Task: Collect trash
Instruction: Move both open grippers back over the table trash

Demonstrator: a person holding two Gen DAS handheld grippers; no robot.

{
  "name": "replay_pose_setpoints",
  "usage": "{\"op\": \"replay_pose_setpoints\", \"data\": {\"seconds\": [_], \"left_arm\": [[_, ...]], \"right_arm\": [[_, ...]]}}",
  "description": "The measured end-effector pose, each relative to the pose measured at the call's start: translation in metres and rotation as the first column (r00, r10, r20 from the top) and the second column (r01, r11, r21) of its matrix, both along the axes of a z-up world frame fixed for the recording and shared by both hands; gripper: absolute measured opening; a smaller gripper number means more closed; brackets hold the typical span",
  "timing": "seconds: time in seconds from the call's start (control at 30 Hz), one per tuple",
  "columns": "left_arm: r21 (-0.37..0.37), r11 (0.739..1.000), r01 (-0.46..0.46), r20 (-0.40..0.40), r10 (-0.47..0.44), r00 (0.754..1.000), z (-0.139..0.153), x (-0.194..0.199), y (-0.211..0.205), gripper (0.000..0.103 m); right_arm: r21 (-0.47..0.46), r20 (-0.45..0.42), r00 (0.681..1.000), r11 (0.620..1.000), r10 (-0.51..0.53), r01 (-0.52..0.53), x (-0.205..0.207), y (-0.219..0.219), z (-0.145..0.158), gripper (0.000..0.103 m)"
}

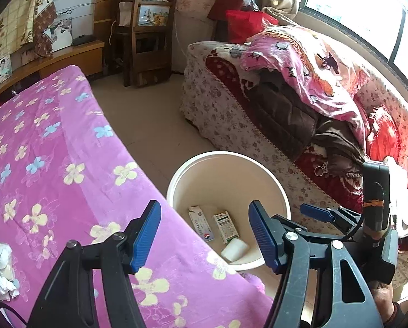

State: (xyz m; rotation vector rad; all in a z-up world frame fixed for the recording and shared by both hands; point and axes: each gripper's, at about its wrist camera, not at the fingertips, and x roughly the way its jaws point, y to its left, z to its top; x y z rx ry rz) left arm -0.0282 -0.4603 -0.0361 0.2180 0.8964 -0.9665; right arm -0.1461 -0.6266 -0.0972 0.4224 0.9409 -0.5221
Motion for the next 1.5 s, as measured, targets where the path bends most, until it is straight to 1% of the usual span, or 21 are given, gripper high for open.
{"op": "replay_pose_setpoints", "data": {"seconds": [0.1, 0.33, 0.43, 0.5, 0.57, 0.77, 0.9, 1.03, 1.17, 1.37, 1.5], "left_arm": [[0.003, 1.000, -0.009, 0.001, 0.009, 1.000, -0.001, 0.002, 0.004, 0.067], [0.004, 1.000, -0.031, 0.013, 0.031, 0.999, 0.001, 0.004, 0.015, 0.067], [-0.003, 0.999, -0.037, 0.003, 0.037, 0.999, 0.003, 0.005, 0.021, 0.067], [-0.014, 0.999, -0.041, -0.009, 0.041, 0.999, 0.005, 0.005, 0.026, 0.070], [-0.024, 0.999, -0.047, -0.020, 0.047, 0.999, 0.007, 0.006, 0.031, 0.075], [-0.026, 0.997, -0.066, -0.017, 0.066, 0.998, 0.012, 0.006, 0.046, 0.076], [-0.034, 0.994, -0.104, -0.025, 0.104, 0.994, 0.016, 0.009, 0.068, 0.076], [-0.017, 0.986, -0.169, -0.024, 0.168, 0.985, 0.019, 0.013, 0.098, 0.076], [0.007, 0.977, -0.215, 0.007, 0.215, 0.977, 0.023, 0.015, 0.127, 0.076], [0.025, 0.960, -0.279, 0.028, 0.278, 0.960, 0.028, 0.018, 0.183, 0.076], [0.050, 0.940, -0.337, 0.040, 0.336, 0.941, 0.028, 0.022, 0.227, 0.076]], "right_arm": [[0.006, -0.002, 1.000, 1.000, 0.012, -0.012, 0.003, 0.005, -0.001, 0.070], [-0.012, 0.001, 0.999, 0.999, 0.034, -0.034, 0.008, 0.016, 0.004, 0.071], [-0.008, 0.011, 0.999, 0.999, 0.035, -0.035, 0.010, 0.017, 0.008, 0.071], [-0.005, 0.020, 0.999, 0.999, 0.039, -0.039, 0.010, 0.019, 0.011, 0.071], [-0.012, 0.026, 0.999, 0.999, 0.046, -0.046, 0.011, 0.024, 0.015, 0.071], [-0.018, 0.038, 0.997, 0.997, 0.074, -0.073, 0.015, 0.039, 0.024, 0.071], [-0.021, 0.041, 0.994, 0.995, 0.100, -0.099, 0.018, 0.052, 0.032, 0.071], [-0.030, 0.050, 0.990, 0.991, 0.130, -0.128, 0.021, 0.068, 0.039, 0.071], [-0.027, 0.068, 0.983, 0.985, 0.172, -0.170, 0.030, 0.086, 0.047, 0.071], [-0.018, 0.081, 0.961, 0.964, 0.265, -0.264, 0.054, 0.128, 0.054, 0.073], [-0.016, 0.079, 0.938, 0.941, 0.337, -0.337, 0.071, 0.161, 0.055, 0.073]]}}
